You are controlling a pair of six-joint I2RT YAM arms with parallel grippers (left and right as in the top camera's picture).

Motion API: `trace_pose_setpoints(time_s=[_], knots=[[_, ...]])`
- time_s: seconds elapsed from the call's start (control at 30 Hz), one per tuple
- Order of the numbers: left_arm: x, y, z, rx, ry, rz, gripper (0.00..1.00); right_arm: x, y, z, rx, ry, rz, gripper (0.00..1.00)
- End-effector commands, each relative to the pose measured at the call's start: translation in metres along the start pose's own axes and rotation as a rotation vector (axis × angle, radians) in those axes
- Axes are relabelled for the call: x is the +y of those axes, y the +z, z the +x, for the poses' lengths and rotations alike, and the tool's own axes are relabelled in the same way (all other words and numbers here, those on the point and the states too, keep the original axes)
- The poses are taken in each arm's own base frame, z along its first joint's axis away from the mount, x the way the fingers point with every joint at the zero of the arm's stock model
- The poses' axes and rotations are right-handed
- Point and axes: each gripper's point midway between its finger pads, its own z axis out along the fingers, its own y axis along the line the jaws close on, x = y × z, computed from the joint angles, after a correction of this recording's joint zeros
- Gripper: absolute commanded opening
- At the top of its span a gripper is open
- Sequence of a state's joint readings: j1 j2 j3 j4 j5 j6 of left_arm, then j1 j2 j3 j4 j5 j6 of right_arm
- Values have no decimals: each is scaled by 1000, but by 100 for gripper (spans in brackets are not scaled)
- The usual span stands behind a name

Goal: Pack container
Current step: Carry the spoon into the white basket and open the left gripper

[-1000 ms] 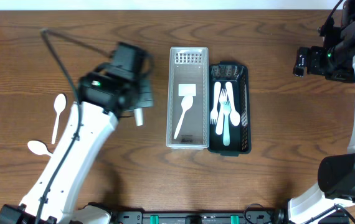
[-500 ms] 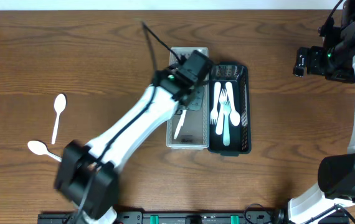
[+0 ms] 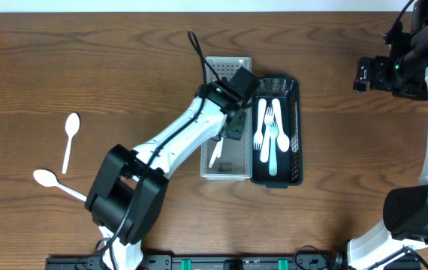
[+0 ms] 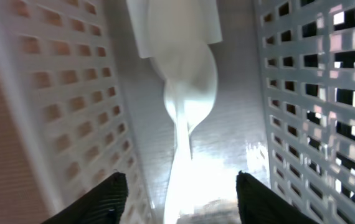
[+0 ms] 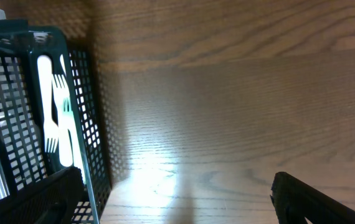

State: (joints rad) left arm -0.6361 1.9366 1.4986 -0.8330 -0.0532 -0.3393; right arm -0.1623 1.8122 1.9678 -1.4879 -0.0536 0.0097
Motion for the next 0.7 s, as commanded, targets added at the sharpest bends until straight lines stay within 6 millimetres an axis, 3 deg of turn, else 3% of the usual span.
trace_pose_setpoints(time_s=[0.0,0.13,0.27,0.37,0.5,0.67], knots=[[22,-46,-21,-103,-48,9,62,0,3,0,9,-12,-6,99],[74,-99,-25,-186,-145,-46,72,0,3,-2,2,-13,-6,99],[147,-146,-9,-235,-300,-129,84,0,3,-3,-2,-16,-5,99],[209,-171,12,-242,-421,-191,88,0,3,-3,-3,-16,-5,99],[273,-179,36,-218,-537,-236,92,0,3,-3,-5,-16,-5,99],[335,-153,59,-144,-652,-219,94,0,3,-2,-1,-16,-6,99]])
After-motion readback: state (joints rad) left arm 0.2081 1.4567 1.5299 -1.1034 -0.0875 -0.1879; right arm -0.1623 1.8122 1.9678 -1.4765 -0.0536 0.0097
